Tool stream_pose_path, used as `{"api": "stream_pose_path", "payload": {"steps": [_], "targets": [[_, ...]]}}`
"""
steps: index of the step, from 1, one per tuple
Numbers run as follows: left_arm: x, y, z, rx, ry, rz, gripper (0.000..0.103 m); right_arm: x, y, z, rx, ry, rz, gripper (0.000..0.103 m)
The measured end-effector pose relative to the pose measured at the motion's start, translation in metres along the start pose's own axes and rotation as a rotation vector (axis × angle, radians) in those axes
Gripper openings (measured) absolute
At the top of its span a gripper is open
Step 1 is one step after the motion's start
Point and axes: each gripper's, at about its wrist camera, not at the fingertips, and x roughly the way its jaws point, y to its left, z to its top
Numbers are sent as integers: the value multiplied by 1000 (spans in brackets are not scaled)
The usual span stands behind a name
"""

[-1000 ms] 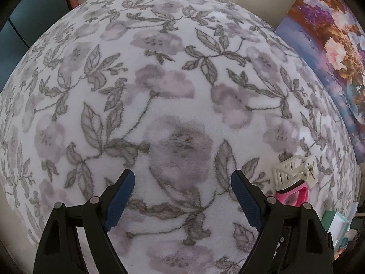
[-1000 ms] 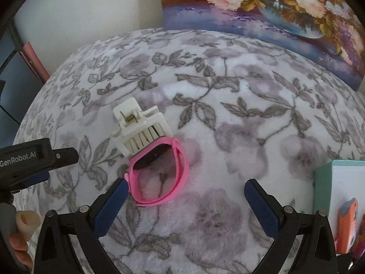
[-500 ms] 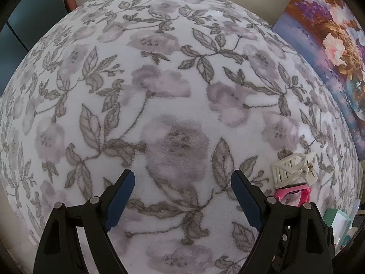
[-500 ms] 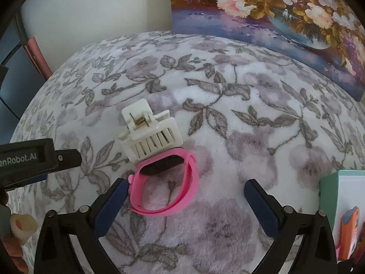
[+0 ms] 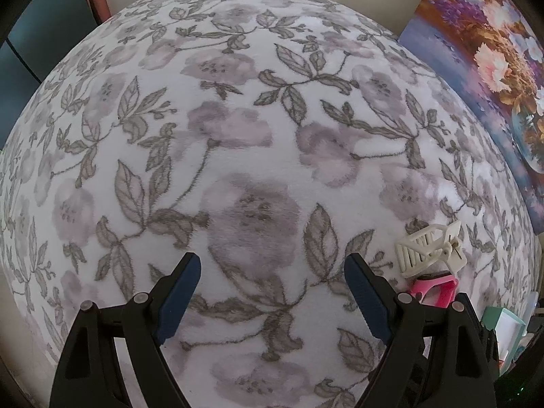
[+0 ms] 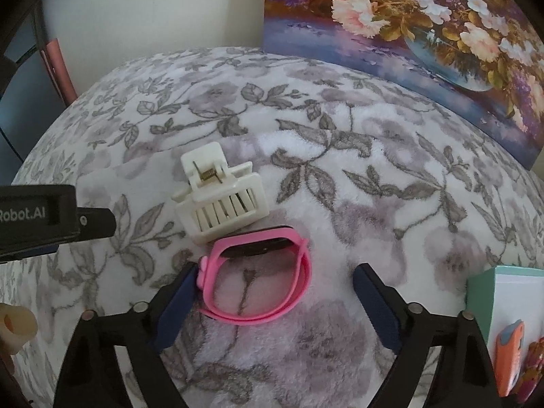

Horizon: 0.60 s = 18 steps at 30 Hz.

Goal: Organize rigid objects
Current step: 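Grasp the pink watch band with the right tool, then grasp the white clip with the left tool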

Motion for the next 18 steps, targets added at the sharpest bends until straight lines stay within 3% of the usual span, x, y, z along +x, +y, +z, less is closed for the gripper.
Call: {"api": "stream_pose_path", "payload": {"steps": [10, 18], "targets": [[-4, -16, -3, 28, -5, -10, 87, -5, -21, 3, 43, 4, 5, 66], [-8, -33, -5, 45, -16, -18, 87, -9, -37, 4, 77, -4, -6, 65]]}}
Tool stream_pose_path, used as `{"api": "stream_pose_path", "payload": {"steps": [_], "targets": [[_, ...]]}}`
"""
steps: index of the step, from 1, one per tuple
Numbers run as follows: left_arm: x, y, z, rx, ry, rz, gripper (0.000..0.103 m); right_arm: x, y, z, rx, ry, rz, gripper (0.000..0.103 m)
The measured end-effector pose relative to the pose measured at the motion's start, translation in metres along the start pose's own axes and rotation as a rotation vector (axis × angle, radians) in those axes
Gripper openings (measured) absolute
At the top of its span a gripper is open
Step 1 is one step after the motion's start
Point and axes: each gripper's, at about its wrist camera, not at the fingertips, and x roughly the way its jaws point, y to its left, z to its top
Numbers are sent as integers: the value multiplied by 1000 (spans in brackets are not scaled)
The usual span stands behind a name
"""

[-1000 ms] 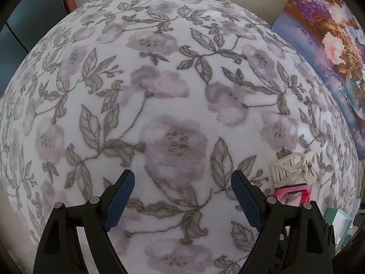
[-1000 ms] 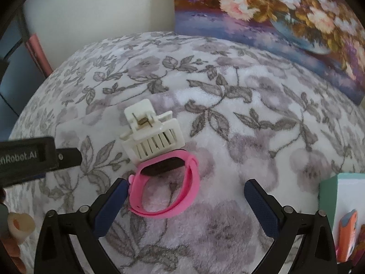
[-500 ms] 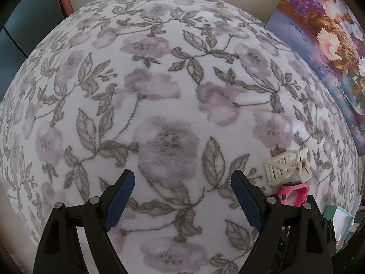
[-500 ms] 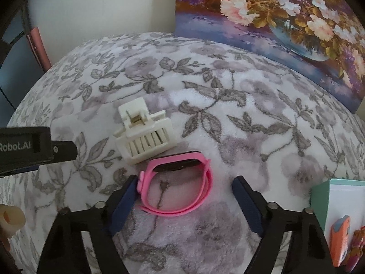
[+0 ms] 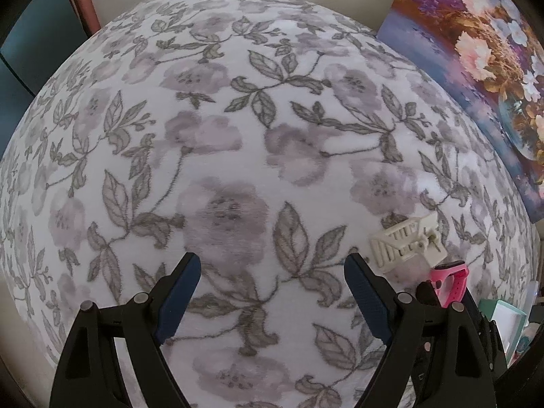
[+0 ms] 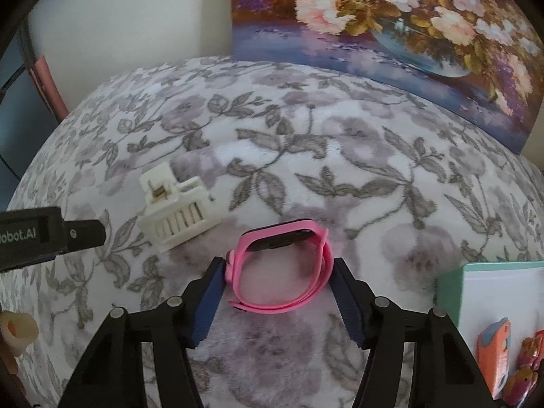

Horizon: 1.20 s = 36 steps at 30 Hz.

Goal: Organize rigid objects
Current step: 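Grasp the white clip with the left tool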

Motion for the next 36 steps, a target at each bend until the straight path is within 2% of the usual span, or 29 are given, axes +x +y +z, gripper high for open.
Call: {"api": "stream_pose_path", "payload": {"steps": [5, 16, 20, 27, 36], "targets": [[-1, -12, 0, 12, -7, -22, 87, -10, -16, 5, 45, -19, 11, 65], [-14, -47, 0, 56, -78, -180, 87, -42, -64, 18, 161, -88, 7, 65], [-7, -62, 0, 65, -87, -211, 87, -49, -81, 19, 202, -100, 6, 65], [3, -72, -3, 76, -96, -212, 87, -54, -96, 18, 229, -108, -4, 65], [14, -94, 1, 119, -151, -136, 87, -49, -101, 16, 229, -96, -5, 65]]}}
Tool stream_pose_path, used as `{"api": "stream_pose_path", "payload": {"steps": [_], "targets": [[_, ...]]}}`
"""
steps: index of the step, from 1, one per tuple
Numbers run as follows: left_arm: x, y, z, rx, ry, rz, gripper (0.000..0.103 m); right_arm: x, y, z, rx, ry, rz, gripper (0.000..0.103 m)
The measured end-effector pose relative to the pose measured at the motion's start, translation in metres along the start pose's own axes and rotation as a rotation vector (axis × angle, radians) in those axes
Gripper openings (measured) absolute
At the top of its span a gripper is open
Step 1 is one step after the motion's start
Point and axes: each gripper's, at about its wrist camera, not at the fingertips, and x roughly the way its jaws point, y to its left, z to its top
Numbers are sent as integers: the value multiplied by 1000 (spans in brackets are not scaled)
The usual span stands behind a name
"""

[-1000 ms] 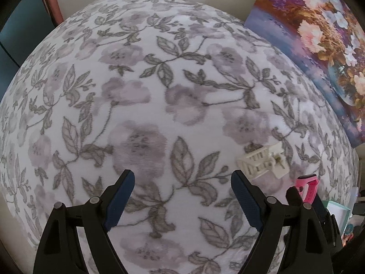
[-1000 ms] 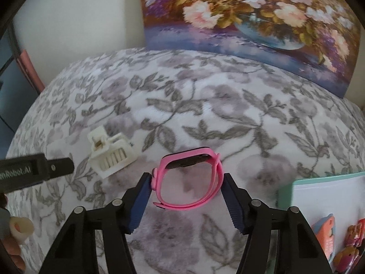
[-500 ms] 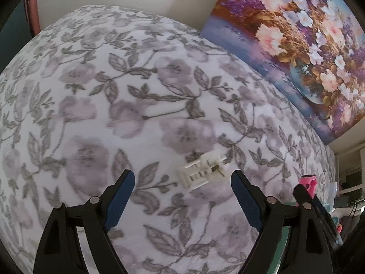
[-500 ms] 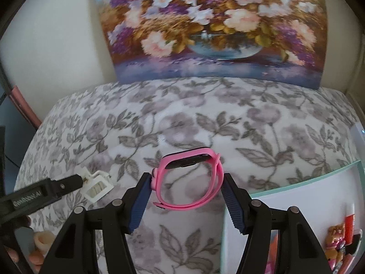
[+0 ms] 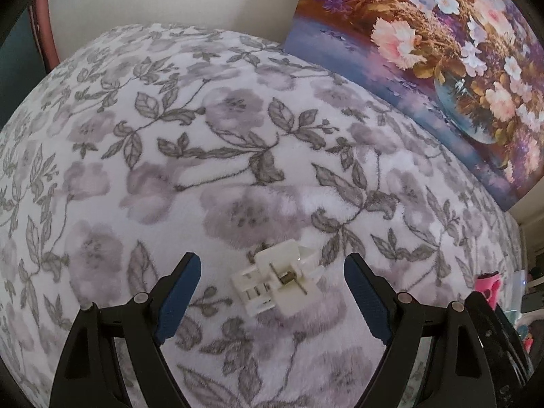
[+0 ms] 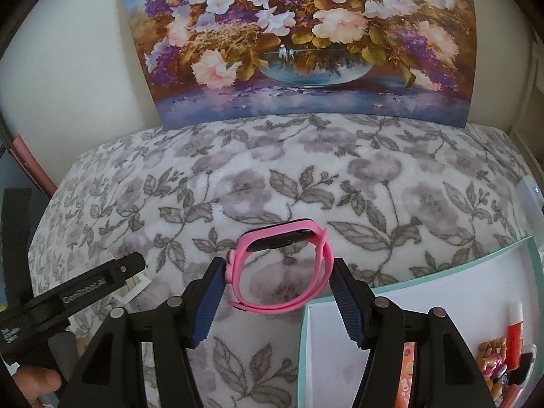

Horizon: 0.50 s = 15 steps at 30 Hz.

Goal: Organize rigid objects
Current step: 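Grasp the white clip with the left tool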

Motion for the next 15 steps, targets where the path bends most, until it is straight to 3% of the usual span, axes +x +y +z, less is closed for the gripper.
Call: {"api": "stream_pose_path", "payload": {"steps": [3, 5, 6, 7, 15], "targets": [[5, -3, -1, 13, 2, 18, 85, 3, -3, 0, 6, 6, 1, 65], [7, -4, -2, 20, 0, 36, 74, 4, -5, 0, 9, 9, 1, 65], [7, -3, -2, 21, -1, 44, 61, 4, -5, 1, 11, 9, 2, 65], [7, -3, -2, 20, -1, 42, 57, 4, -5, 1, 11, 10, 3, 65], [-8, 3, -2, -2, -4, 36, 57, -1, -4, 1, 11, 12, 4, 65]]}}
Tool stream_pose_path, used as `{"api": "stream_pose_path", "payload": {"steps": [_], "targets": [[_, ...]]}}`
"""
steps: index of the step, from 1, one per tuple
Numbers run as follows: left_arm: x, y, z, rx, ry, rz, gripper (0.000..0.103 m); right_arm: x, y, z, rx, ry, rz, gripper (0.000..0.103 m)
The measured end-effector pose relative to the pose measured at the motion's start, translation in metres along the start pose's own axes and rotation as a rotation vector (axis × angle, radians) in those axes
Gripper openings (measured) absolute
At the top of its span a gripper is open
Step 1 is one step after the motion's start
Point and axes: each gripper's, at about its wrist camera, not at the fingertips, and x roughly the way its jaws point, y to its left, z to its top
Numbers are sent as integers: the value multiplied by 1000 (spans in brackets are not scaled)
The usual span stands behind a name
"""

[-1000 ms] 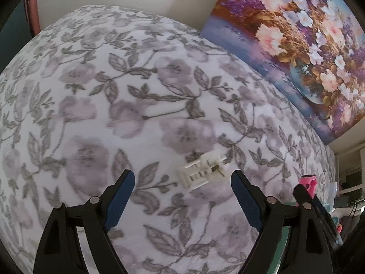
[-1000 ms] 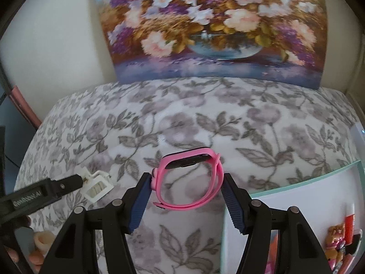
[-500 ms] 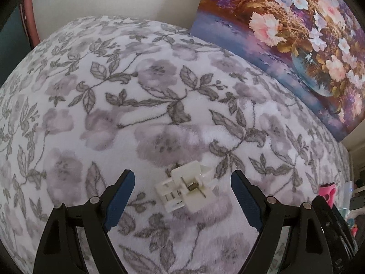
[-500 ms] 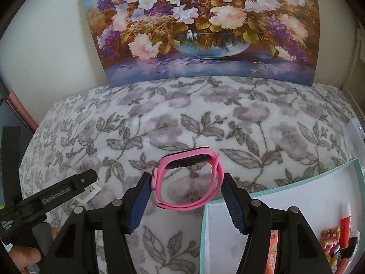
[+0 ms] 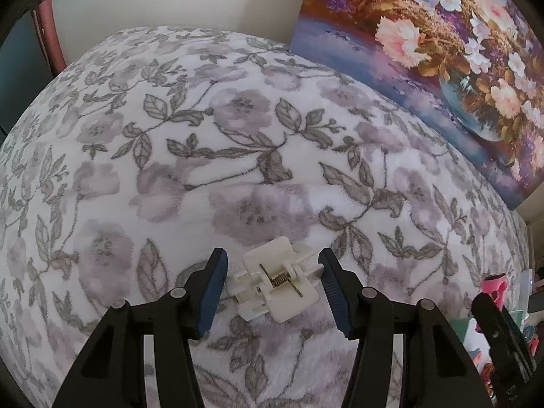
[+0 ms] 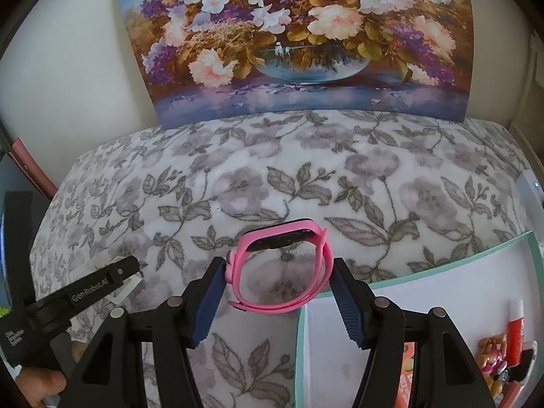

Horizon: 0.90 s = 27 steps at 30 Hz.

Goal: Organize rigid objects
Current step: 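Grasp the white clip with the left tool, then carry the watch band and clip into the white tray and open both tools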

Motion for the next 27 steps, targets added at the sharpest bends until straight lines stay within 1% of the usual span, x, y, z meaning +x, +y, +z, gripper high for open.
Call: {"api": "stream_pose_path", "payload": {"steps": [7, 9, 11, 14, 18, 21, 22, 23, 27], "targets": [[-37, -4, -7, 13, -30, -4, 57, -20, 1, -4, 19, 10, 5, 65], [-51, -8, -11, 13, -36, -19, 57, -30, -1, -5, 33, 11, 11, 65], [-62, -15, -15, 21, -42, -40, 57, -40, -5, -7, 33, 11, -1, 65], [-81, -31, -24, 63, -61, -53, 57, -55, -14, -9, 43, 14, -28, 65], [-101, -52, -42, 113, -72, -92, 57, -77, -38, -16, 84, 14, -53, 65], [-110, -73, -60, 173, -72, -112, 57, -88, -59, -25, 137, 22, -57, 65], [-113, -83, -67, 195, -65, -133, 57, -92, -67, -30, 156, 30, -59, 65], [-115, -91, -73, 211, -61, -147, 57, -94, -74, -34, 170, 35, -66, 65], [-122, -119, -95, 284, -60, -163, 57, -105, -108, -50, 235, 50, -116, 65]]}}
